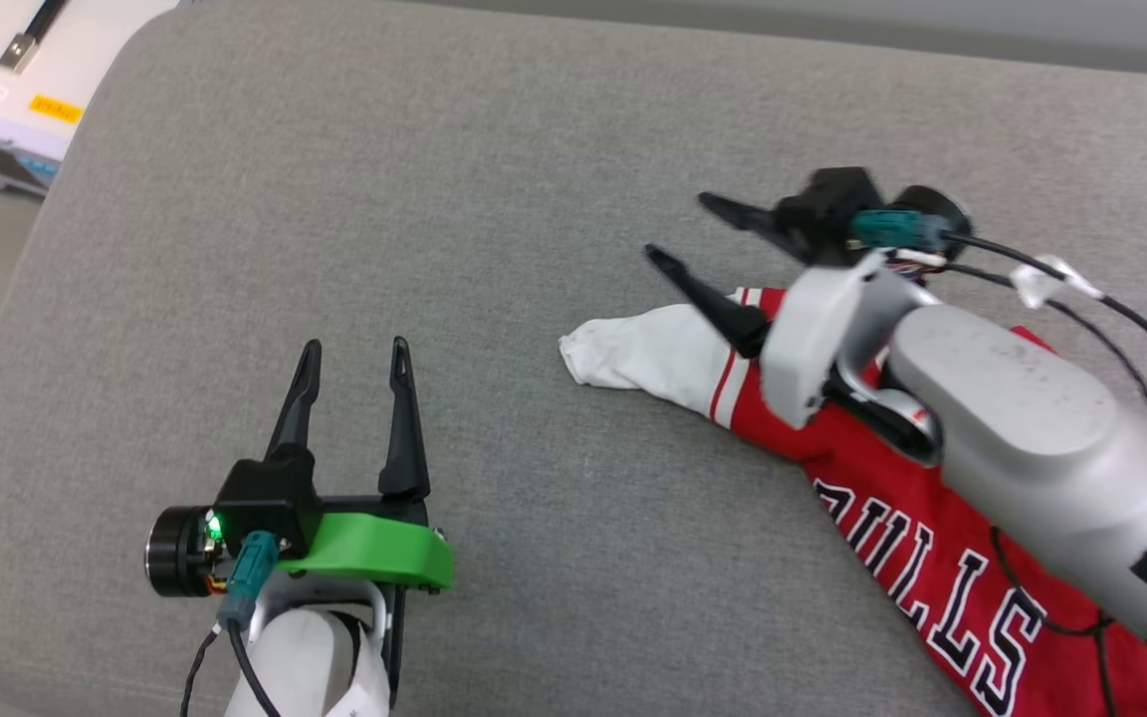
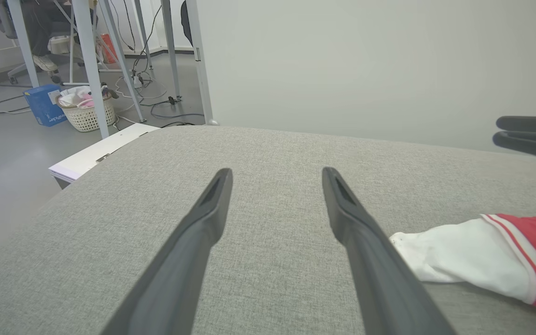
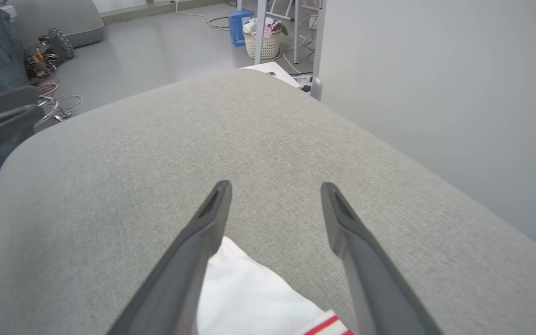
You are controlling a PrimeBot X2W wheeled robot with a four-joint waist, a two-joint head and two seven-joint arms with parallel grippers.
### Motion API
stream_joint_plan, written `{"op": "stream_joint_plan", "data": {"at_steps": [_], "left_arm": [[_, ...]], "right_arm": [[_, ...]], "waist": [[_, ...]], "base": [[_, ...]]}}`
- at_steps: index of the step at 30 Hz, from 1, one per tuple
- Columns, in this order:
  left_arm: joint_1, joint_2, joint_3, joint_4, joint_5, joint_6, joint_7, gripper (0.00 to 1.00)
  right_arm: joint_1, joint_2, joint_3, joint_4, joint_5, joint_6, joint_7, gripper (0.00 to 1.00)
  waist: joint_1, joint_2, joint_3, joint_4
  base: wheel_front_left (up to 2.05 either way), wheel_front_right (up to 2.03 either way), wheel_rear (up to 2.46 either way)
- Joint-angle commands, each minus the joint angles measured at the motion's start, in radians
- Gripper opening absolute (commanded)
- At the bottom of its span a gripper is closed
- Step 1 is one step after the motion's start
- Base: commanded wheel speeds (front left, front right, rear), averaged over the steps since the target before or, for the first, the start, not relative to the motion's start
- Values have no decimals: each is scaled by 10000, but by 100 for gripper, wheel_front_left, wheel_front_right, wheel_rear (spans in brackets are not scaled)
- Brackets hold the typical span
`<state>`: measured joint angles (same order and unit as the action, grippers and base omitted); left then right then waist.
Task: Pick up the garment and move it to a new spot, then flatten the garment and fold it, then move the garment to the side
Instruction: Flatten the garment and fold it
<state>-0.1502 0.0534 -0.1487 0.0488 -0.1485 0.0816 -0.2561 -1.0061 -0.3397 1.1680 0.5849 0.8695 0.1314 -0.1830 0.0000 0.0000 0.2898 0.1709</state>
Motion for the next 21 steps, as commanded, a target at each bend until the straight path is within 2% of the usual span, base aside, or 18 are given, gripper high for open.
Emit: {"op": "stream_joint_plan", "data": {"at_steps": [1,6,11,17,21], "left_arm": [[120,-32,101,-62,131,-85,-57,100],[324,-32,347,-122,312,-212,-57,100],[418,-32,591,-188,487,-387,-57,100],[336,-16,845,-260,685,-731,-57,100],[92,59,1024,-280,670,-1092,-57,100]], "right_arm": [[291,-220,-278,22,-337,-7,-303,100],[1194,-548,-2044,-88,-1546,-7,-749,100],[2876,-557,-4766,-1225,-3093,-7,-782,100],[5430,-70,-7823,-2884,-4910,-7,-785,100],[6898,412,-9341,-3812,-5670,-7,-786,100]], "waist": [[0,0,-474,-433],[0,0,-859,-766],[0,0,-1128,-1027],[0,0,-1328,-1232],[0,0,-1400,-1336]], "base": [[0,0,0],[0,0,0],[0,0,0],[0,0,0],[0,0,0]]}}
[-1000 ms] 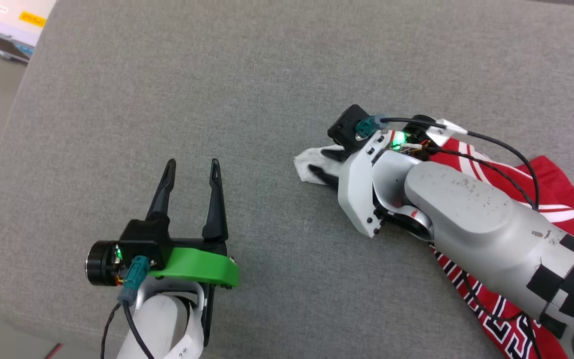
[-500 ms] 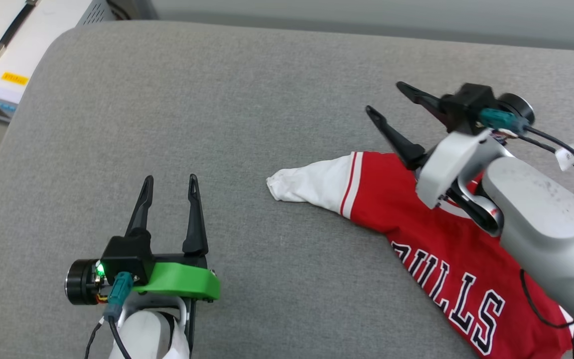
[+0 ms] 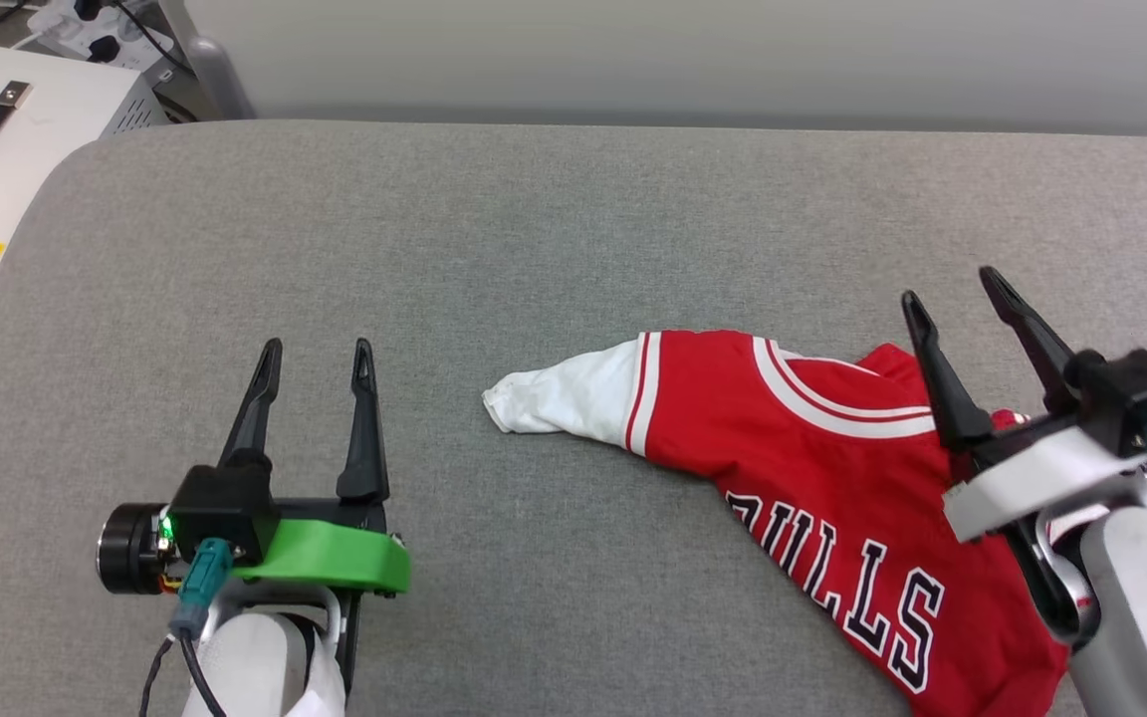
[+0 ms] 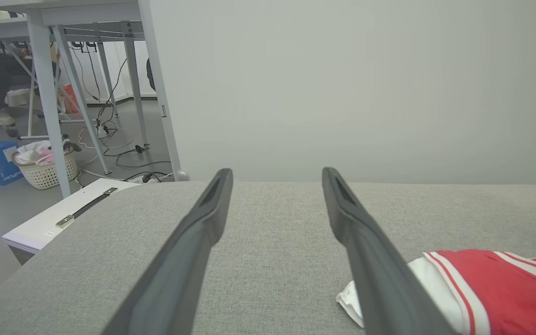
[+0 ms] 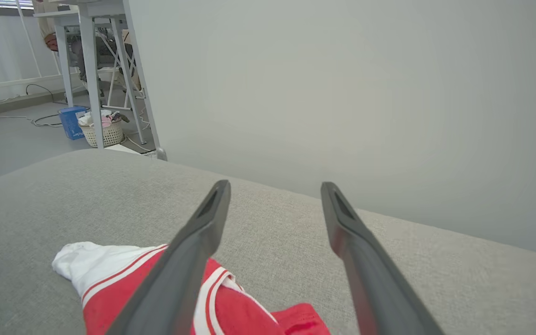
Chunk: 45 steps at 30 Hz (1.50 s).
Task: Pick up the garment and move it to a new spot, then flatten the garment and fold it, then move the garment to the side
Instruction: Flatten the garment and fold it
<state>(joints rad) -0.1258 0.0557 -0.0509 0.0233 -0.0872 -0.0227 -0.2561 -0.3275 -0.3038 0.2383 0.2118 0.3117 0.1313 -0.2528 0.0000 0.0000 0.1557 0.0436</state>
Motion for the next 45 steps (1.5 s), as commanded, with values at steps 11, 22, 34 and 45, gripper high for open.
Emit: {"op": "stream_joint_plan", "data": {"at_steps": [11,22,34,45], "left_arm": [[-2351,1245,-719,1338,-293,-1030,-14,100],[-6094,3668,-5037,2642,-3552,-1077,3692,100],[-8798,4970,-9157,3104,-7126,-1078,8101,100],[-9420,5798,-11835,4099,-8417,-1079,9379,100]], "right_arm": [[2364,1126,-1986,-1503,-1034,-6,-89,100],[2525,1378,-2076,-1817,-1415,-6,-89,100],[2005,1454,-1938,-1926,-1620,-6,-89,100],[1641,1693,-2009,-2028,-1704,-6,-89,100]], "waist": [[0,0,-10,-546],[0,0,514,-1224],[0,0,1415,-1765],[0,0,2222,-2176]], "base": [[0,0,0],[0,0,0],[0,0,0],[0,0,0]]}}
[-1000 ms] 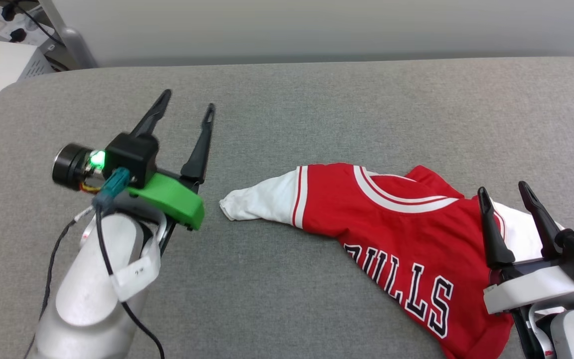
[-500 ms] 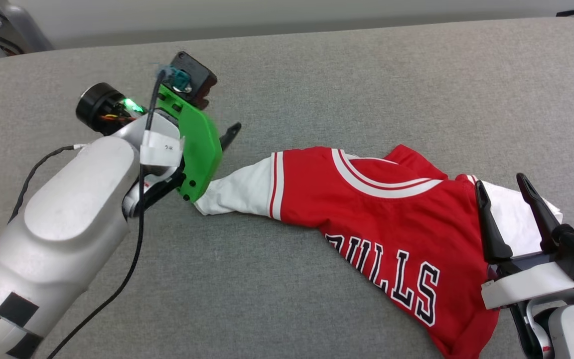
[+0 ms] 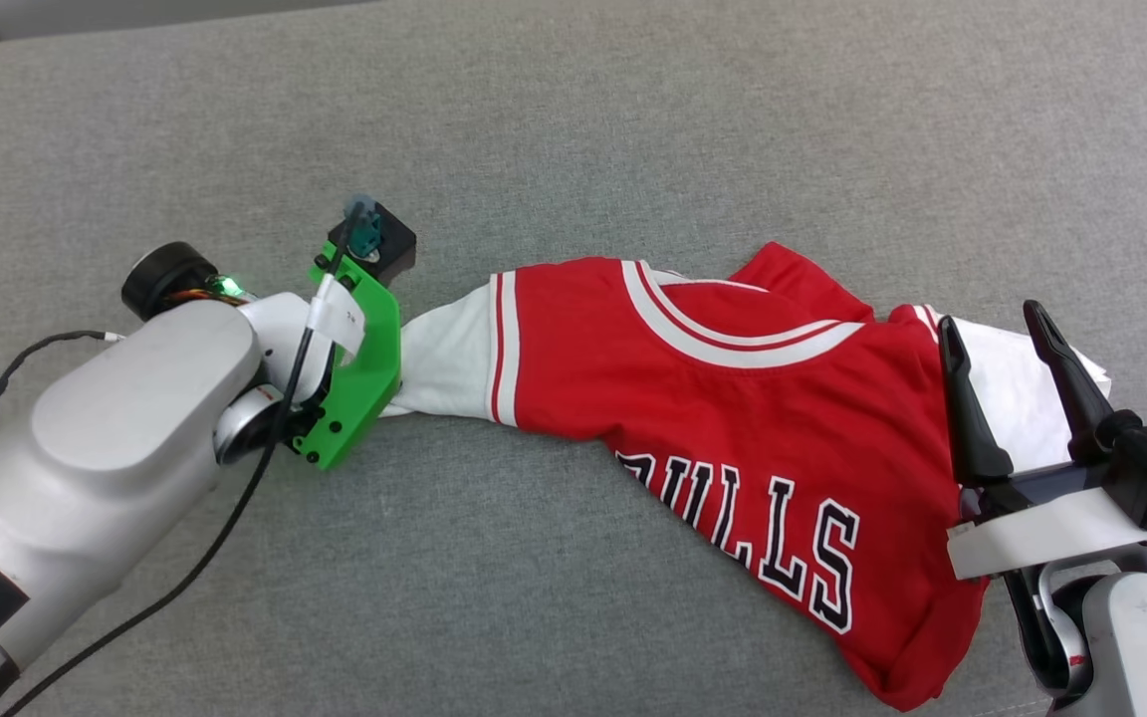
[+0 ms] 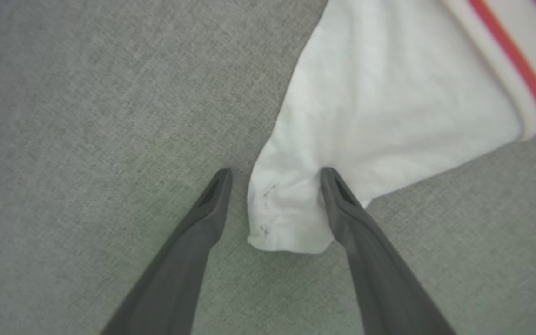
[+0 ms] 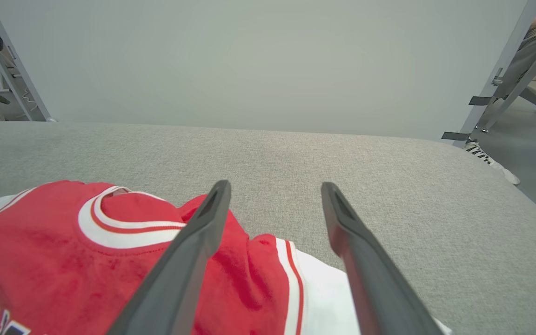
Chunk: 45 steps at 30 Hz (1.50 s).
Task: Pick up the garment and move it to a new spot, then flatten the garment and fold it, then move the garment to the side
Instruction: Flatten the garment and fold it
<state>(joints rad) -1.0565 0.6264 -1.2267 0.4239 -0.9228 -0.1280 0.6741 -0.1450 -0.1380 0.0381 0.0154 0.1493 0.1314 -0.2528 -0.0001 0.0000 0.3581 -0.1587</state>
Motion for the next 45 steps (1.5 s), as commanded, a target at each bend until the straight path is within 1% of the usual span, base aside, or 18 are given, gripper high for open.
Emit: {"op": "stream_joint_plan", "data": {"at_steps": [1,5,6,7,8,11,17,18,19,22,26,27,28,31,35,38,42,45], "left_arm": [[-53,132,-178,228,-143,-26,117,100],[208,120,-404,436,-387,-26,146,100],[205,97,-465,399,-342,-26,-169,13],[178,99,-474,391,-366,-26,-364,0],[-64,159,-421,491,-459,-26,-1150,0],[-296,305,-187,702,-676,-26,-1870,0],[-282,864,230,1419,-1066,-24,-2576,0],[-60,1091,356,1832,-1255,39,-2751,0],[51,1165,369,1997,-1297,81,-2804,0],[354,1241,353,2377,-1364,148,-2961,0],[765,952,504,2724,-1569,223,-3607,0],[824,865,554,2764,-1566,260,-3862,26],[867,769,625,2808,-1485,371,-4307,100],[1016,535,851,2837,-1277,685,-5621,100],[1318,300,1226,2596,-971,1333,-7627,100],[1648,223,1494,2181,-693,1986,-8903,100],[2273,126,2165,1268,-378,2856,-9333,100],[2887,94,3371,-1,367,3569,-9351,100]], "right_arm": [[-212,50,-6,-72,-85,-7,-89,100],[-308,76,-33,-68,-99,-7,-89,100],[-336,75,-117,-64,-121,-7,-89,100],[-332,79,-160,-77,-138,-7,-89,100],[-296,92,-288,-136,-174,-7,-89,100],[-217,100,-443,-204,-190,-7,-89,100],[-5,123,-833,-278,-202,-7,-89,100],[100,142,-1006,-277,-212,-7,-89,100],[140,173,-1061,-295,-242,-7,-89,100],[163,145,-1203,-244,-222,-7,-89,100],[135,45,-1289,-105,-206,-7,-89,100],[121,15,-1296,-73,-212,-7,-89,100],[94,-36,-1292,-44,-213,-7,-89,100],[-24,-241,-1301,-5,-142,-7,-89,100],[-212,-680,-1239,-42,-62,-7,-18,100],[-620,-1367,-1084,-35,282,-7,227,100],[-1128,-2225,-563,-251,703,-7,1273,100],[-1472,-3001,37,-395,1151,-7,2498,100]], "waist": [[1,0,249,-175],[1,0,348,-203],[1,0,300,-153],[1,0,260,-120],[1,0,132,-30],[1,0,-2,55],[1,0,-145,127],[1,0,-161,135],[1,0,-163,133],[1,0,-154,140],[1,0,-249,210],[1,0,-300,237],[1,0,-373,268],[1,0,-631,357],[1,0,-1030,517],[1,0,-1289,664],[1,0,-1506,907],[1,0,-1586,1081]], "base": [[0,0,0],[0,0,0],[0,0,0],[0,0,0],[0,0,0],[0,0,0],[0,0,0],[0,0,0],[0,0,0],[0,0,0],[0,0,0],[0,0,0],[0,0,0],[0,0,0],[0,0,0],[0,0,0],[0,0,0],[0,0,0]]}}
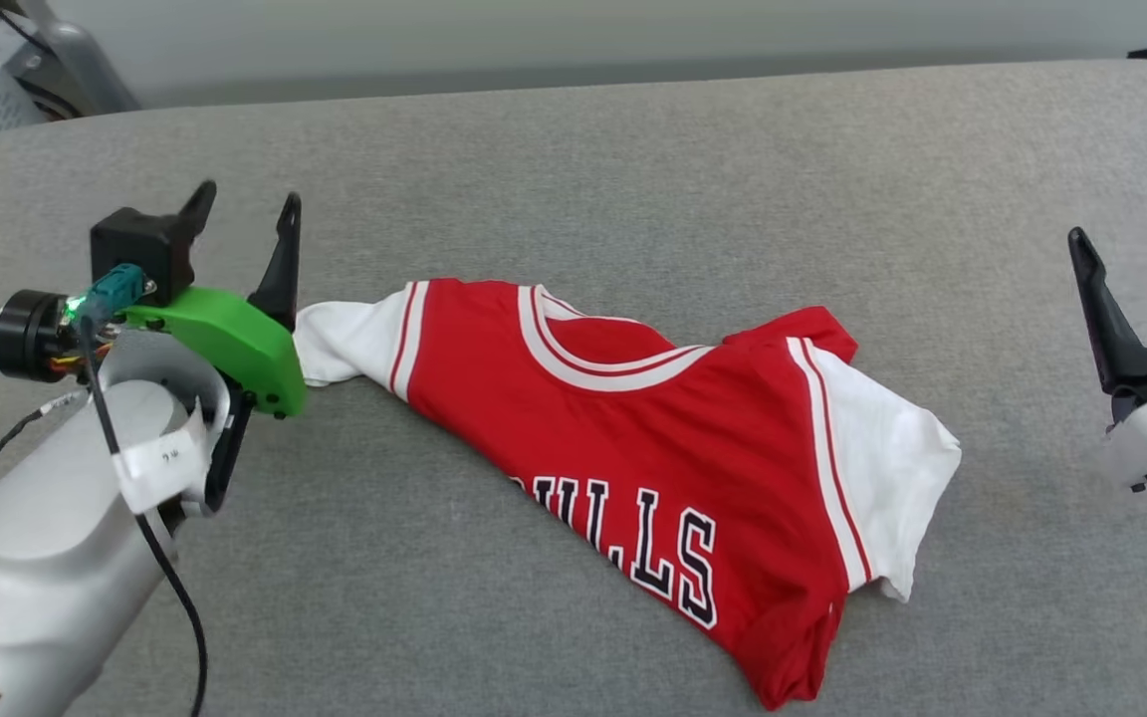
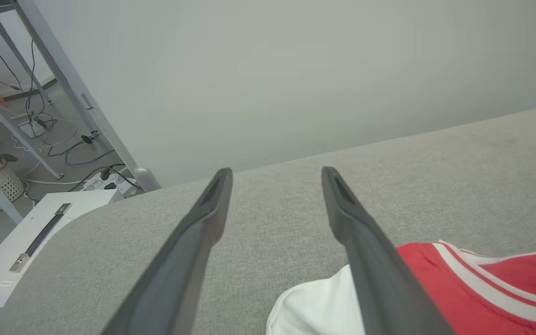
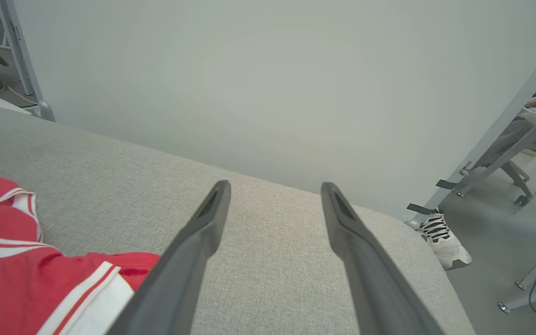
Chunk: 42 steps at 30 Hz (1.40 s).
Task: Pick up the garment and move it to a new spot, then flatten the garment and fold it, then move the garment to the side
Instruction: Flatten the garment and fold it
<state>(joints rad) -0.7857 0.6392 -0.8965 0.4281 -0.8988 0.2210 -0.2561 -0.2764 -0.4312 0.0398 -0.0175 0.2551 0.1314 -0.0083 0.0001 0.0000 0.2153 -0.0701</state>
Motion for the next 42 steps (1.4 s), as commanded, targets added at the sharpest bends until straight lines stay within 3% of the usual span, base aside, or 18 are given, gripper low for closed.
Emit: {"op": "stream_joint_plan", "data": {"at_steps": [1,5,9,14,15,19,29,31,33,34,37,38,42], "left_arm": [[542,-57,580,-555,466,328,-51,100],[2036,-285,2265,-2201,1689,934,-54,100],[3470,-752,3608,-3484,3021,1210,-55,100],[4784,-1591,4504,-4266,4384,1139,-55,100],[5229,-2167,4964,-4340,5016,922,-56,100],[5539,-2837,5504,-4323,5624,512,-56,100],[5898,-4117,6783,-4097,6620,-510,-56,100],[6006,-4458,7238,-4093,6956,-853,-56,100],[6040,-4591,7437,-4045,7104,-1013,-56,100],[6058,-4660,7541,-4028,7183,-1098,-56,100],[6121,-4825,7767,-3976,7372,-1312,-56,100],[6181,-5029,7996,-3935,7604,-1572,-57,100],[6216,-5206,8200,-3916,7772,-1772,-57,100]], "right_arm": [[-291,-396,266,-162,331,-7,513,100],[-707,-1443,1160,-391,1443,-7,2229,100],[-977,-2335,2136,-372,2827,-7,4129,100],[-1220,-3153,3170,-203,4250,-7,6002,100],[-1388,-3270,3626,174,4857,-7,6670,100],[-1600,-3230,4170,932,5156,-7,6918,100],[-1484,-2685,5837,2884,5528,-7,6366,100],[-1621,-2597,6280,3220,5668,-7,5658,100],[-1821,-2670,6427,3265,5592,-7,5121,41],[-1944,-2716,6465,3286,5579,-7,4799,0],[-2296,-2880,6426,3278,5604,-7,4037,0],[-2794,-3148,6016,3062,5581,-7,2998,0],[-3198,-3445,5629,2667,5563,-7,2472,0]], "waist": [[-1,0,-170,249],[-1,0,-204,439],[-1,0,-178,608],[-1,0,-19,815],[-1,0,170,928],[-1,0,477,1093],[-1,0,892,1388],[-1,0,836,1327],[-1,0,759,1270],[-1,0,709,1234],[-1,0,563,1139],[-1,0,447,1047],[-1,0,460,982]], "base": [[0,0,0],[0,0,0],[0,0,0],[0,0,0],[0,0,0],[0,0,0],[0,0,0],[0,0,0],[0,0,0],[0,0,0],[0,0,0],[0,0,0],[0,0,0]]}}
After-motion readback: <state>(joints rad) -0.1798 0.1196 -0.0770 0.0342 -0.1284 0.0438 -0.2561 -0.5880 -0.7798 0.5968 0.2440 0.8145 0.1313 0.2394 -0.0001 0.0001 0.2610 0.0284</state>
